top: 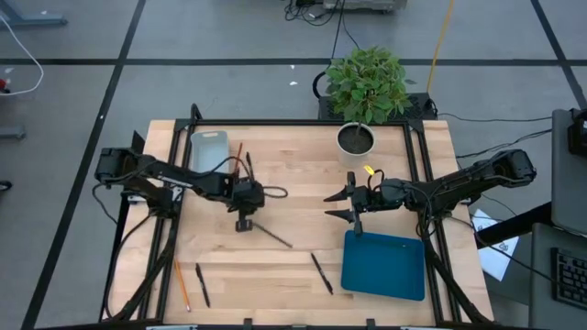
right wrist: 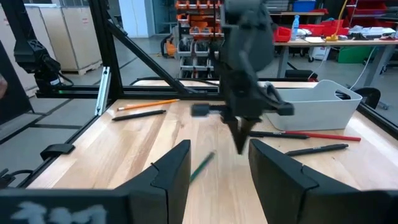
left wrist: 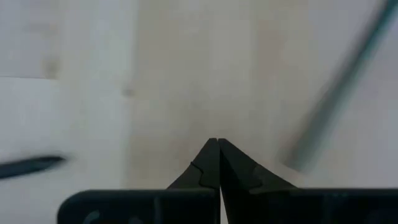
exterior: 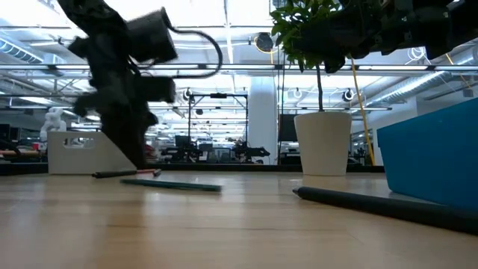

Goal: Sort pens & pencils
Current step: Put the green pencil into the blue bin

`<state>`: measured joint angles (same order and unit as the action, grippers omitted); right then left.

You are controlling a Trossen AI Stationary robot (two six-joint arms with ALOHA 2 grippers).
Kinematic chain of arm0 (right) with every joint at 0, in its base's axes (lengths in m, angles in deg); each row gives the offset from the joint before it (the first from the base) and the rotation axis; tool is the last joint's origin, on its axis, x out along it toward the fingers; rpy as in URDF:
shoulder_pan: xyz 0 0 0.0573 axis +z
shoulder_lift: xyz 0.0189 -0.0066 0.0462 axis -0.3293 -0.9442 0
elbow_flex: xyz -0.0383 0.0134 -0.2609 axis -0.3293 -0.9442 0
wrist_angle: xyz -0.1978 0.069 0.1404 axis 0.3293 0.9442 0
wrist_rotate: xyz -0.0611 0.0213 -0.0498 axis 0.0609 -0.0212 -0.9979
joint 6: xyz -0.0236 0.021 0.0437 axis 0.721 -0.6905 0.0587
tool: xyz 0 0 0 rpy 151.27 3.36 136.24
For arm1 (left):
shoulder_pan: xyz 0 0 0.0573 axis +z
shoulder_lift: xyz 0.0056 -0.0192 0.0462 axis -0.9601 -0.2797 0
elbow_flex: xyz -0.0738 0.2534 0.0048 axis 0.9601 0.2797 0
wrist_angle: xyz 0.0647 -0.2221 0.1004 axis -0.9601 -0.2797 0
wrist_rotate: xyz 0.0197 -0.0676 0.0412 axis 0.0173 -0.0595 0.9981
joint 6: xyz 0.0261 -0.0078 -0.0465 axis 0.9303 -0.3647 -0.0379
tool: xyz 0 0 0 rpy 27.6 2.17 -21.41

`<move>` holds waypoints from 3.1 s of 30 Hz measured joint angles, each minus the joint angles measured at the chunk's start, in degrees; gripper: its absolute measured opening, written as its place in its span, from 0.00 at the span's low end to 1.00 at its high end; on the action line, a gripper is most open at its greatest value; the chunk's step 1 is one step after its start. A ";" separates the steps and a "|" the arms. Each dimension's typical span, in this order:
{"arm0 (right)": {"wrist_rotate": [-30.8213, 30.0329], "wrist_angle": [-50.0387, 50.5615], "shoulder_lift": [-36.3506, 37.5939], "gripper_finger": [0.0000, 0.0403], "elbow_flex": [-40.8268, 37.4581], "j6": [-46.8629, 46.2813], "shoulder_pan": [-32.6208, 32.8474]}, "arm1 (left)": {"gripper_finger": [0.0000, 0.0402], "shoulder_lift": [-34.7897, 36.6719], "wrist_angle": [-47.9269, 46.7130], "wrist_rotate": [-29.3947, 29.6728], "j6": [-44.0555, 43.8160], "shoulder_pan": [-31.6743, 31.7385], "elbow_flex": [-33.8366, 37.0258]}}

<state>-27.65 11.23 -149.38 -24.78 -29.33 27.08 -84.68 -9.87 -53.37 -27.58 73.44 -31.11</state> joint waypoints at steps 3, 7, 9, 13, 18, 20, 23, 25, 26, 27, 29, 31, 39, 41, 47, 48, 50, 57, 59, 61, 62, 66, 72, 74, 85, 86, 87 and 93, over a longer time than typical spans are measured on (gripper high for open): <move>0.00 -0.01 0.00 0.37 0.00 0.84 0.00 | 0.00 2.43 -1.25 1.06 -0.79 -3.31 0.00; 0.00 -0.57 0.00 0.37 0.00 1.23 -0.01 | 0.00 3.36 -0.05 3.19 -0.77 -5.94 0.00; 0.00 -0.70 0.00 0.37 0.00 1.23 0.00 | 0.00 2.84 0.47 4.27 -0.83 -6.00 0.00; 0.00 -0.79 0.00 0.37 0.00 0.38 0.00 | 0.00 1.91 1.82 4.77 -0.76 -5.97 0.00; 0.00 -0.44 0.00 0.37 0.00 0.56 -0.02 | 0.00 1.44 1.44 4.75 -1.43 -5.97 0.04; 0.00 -0.44 0.00 0.37 0.00 0.94 0.00 | 0.00 1.44 2.21 4.75 -1.41 -5.96 0.00; 0.00 -0.40 0.00 0.37 0.00 0.90 0.00 | 0.00 1.44 3.36 4.62 -1.44 -5.97 0.00; 0.00 -0.28 -0.16 0.37 0.00 0.97 -0.01 | 0.00 1.47 3.69 4.16 -1.82 -5.99 0.00; 0.00 -0.25 -0.68 0.37 0.00 0.93 0.00 | 0.00 1.45 3.64 4.14 -2.15 -6.05 0.00; 0.00 -0.25 -1.57 0.37 0.00 0.93 0.00 | 0.00 1.44 3.41 4.12 -2.46 -6.21 0.00; 0.00 0.14 -4.05 0.35 0.00 1.64 0.00 | 0.00 1.44 3.13 4.14 -3.31 -6.73 0.00; 0.00 -0.38 -7.38 0.30 0.01 2.64 -0.03 | 0.00 1.44 3.08 4.11 -3.73 -7.74 0.00; 0.02 -0.20 -21.67 0.02 8.31 1.34 -1.06 | 0.00 1.44 3.17 6.12 -6.43 -11.91 0.00; 0.09 1.73 -24.70 0.01 11.06 1.35 -1.19 | 0.00 1.44 3.18 7.98 -7.28 -12.87 0.00; 2.62 2.01 -33.17 0.00 14.83 -0.09 -1.44 | 0.01 1.44 3.81 15.03 -10.58 -15.55 0.00; 3.91 1.33 -34.32 0.00 14.94 -0.90 -1.42 | 0.01 1.44 3.96 15.80 -10.91 -15.97 0.00; 5.20 -0.61 -36.60 0.00 15.18 -1.97 -1.37 | 0.01 1.44 4.68 16.69 -11.35 -16.73 0.00; 6.51 -7.78 -42.32 0.00 15.20 -5.13 -1.42 | 0.03 1.49 8.33 16.18 -10.62 -17.73 0.00; 6.62 -8.11 -43.46 0.00 15.63 -5.77 -1.41 | 0.04 1.49 8.36 16.17 -10.62 -17.73 0.00; 7.44 -7.78 -44.26 0.00 16.19 -6.18 -1.40 | 0.05 1.49 8.34 16.16 -10.88 -17.73 0.00; 8.02 -8.07 -44.90 0.00 16.93 -6.20 -1.41 | 0.05 1.49 8.38 16.16 -11.00 -17.73 0.00; 8.61 -6.30 -45.89 0.00 19.39 -6.20 -1.24 | 0.04 1.49 8.46 16.14 -11.11 -17.75 0.00; 9.03 -4.32 -46.07 0.00 19.57 -6.31 -1.27 | 0.01 1.51 8.36 16.12 -11.27 -17.77 0.00; 9.01 -4.27 -46.05 0.00 19.58 -6.61 -1.37 | 0.02 1.51 8.40 16.12 -11.27 -17.77 0.00; 6.21 -3.01 -46.05 0.00 19.58 -6.64 -1.42 | 0.04 1.51 8.45 16.12 -11.21 -17.75 0.00; 6.21 -2.77 -46.05 0.00 19.58 -6.64 -1.42 | 0.03 1.51 8.44 16.14 -11.23 -17.75 0.00; 6.21 -2.53 -46.05 0.00 19.58 -6.64 -1.42 | 0.02 1.51 8.44 16.14 -11.20 -17.75 0.00; 6.21 -1.70 -46.05 0.00 19.58 -6.64 -1.42 | 0.03 1.51 8.46 16.14 -11.19 -17.73 0.00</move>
<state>-21.44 9.53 -195.43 -5.20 -35.97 25.66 -83.17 -1.42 -37.23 -38.77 55.72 -31.11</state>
